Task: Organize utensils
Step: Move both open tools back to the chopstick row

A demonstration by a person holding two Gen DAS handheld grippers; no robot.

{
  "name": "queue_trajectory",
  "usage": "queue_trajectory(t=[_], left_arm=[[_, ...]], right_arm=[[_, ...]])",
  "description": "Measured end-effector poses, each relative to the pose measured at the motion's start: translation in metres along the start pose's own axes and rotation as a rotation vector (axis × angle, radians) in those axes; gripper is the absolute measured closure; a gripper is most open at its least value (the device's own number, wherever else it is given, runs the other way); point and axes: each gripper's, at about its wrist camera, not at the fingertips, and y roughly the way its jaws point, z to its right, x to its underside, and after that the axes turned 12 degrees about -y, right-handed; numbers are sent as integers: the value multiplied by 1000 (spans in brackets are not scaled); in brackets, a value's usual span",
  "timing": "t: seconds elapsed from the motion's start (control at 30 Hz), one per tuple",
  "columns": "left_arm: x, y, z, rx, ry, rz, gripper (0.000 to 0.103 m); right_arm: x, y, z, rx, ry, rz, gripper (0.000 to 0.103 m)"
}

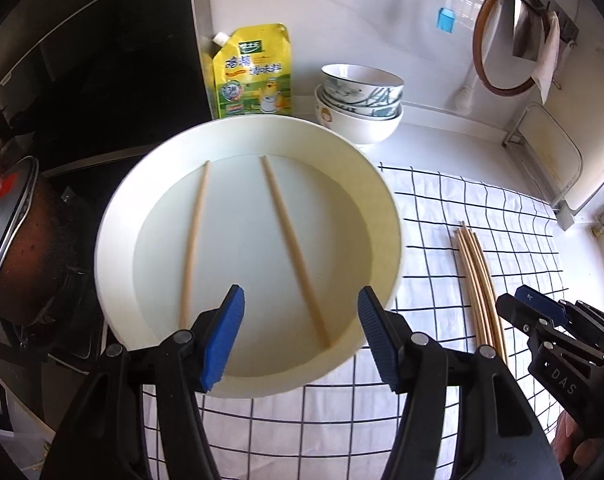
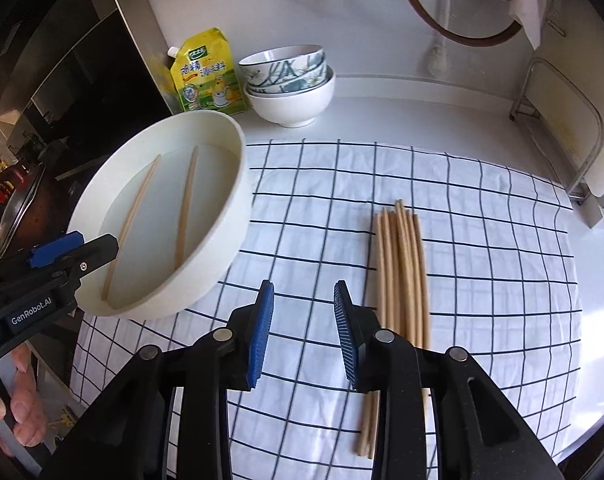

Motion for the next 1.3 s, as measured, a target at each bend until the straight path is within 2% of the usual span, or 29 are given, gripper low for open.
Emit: queue_trajectory(t=[0.4,0.63,0.67,0.87,0.97,1.3], left_arm=[[25,11,84,75,80,-23,41],[43,31,116,79,86,-60,38],[45,35,119,71,88,-65,38],[56,51,125,33,90,-88,38],[59,56,124,19,80,-92,34],[67,66,119,-12,54,-97,34]], right_arm=[[45,-6,85,76,80,-37,69],[63,7,109,74,64,-73,65],[64,10,111,70,57,-75,63],[68,29,111,38,13,-88,62],[69,40,109,23,-8,-91,58],[71,60,104,-1,-38,-108,58]])
